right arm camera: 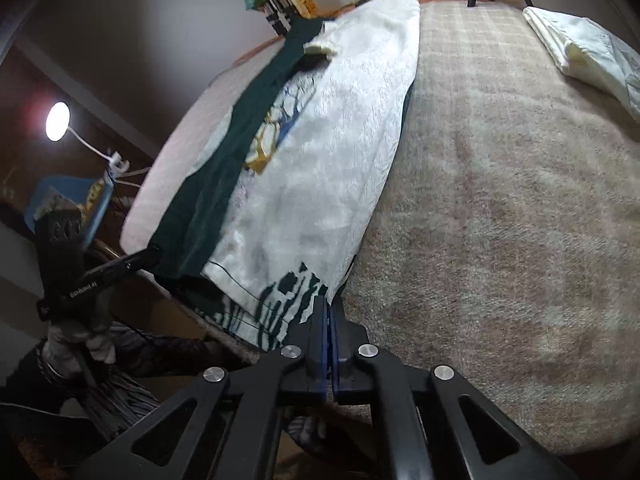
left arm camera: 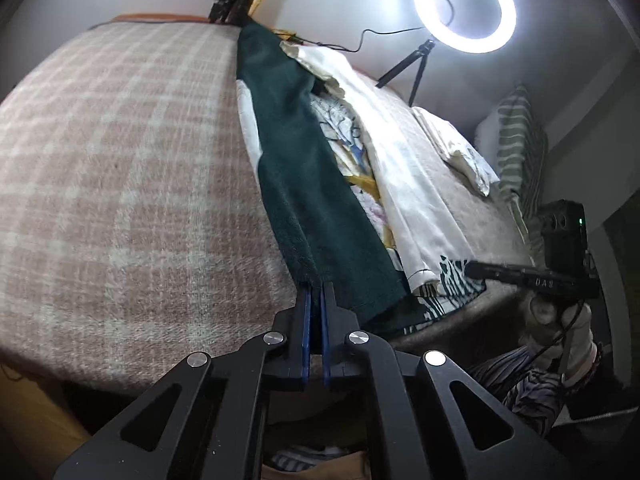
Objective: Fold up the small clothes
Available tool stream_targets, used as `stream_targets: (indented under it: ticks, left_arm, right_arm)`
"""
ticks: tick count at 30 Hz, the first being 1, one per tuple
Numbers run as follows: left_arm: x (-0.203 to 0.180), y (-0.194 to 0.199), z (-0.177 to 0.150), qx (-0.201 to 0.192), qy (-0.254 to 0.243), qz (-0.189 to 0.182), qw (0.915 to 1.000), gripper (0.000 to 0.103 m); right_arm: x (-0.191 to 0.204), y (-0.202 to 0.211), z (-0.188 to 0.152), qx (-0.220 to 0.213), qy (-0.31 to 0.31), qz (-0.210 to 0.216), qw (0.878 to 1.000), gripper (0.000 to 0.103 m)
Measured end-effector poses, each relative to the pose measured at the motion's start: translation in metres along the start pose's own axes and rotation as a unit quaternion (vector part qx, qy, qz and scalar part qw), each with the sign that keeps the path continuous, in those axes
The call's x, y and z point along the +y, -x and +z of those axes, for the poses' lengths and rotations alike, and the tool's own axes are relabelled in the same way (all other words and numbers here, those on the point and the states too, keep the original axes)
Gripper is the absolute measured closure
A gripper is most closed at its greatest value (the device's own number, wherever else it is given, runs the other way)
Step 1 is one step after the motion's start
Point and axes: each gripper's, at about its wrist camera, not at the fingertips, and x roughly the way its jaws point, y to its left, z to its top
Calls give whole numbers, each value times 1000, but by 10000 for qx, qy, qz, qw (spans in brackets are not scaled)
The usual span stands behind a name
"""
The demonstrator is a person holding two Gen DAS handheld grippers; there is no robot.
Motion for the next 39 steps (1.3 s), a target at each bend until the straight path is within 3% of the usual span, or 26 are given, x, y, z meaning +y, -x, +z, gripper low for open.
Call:
stream_targets:
  ticks: [5, 14, 19, 26, 39]
  left_arm:
    - [7, -4, 1, 107, 147, -89, 9998, 101]
    - [-3, 14, 45, -350, 218, -525, 9978, 101]
    - [-1, 11, 79, -605, 119, -433, 9972, 101]
    - [11, -11, 122, -624, 47, -217, 9978, 101]
    - [48, -69, 171, -498, 24, 388, 9980, 101]
  right_arm:
    - [-13, -8, -1, 178, -303, 118, 9993, 103]
    - [-18, 9, 29, -122, -882, 983, 9912, 103]
    - [-15, 19, 62, -366, -770, 985, 9915, 103]
    - [-25, 13, 109, -532, -769, 881, 9917, 103]
    - [-69, -44, 180, -412, -1357, 573, 9882, 103]
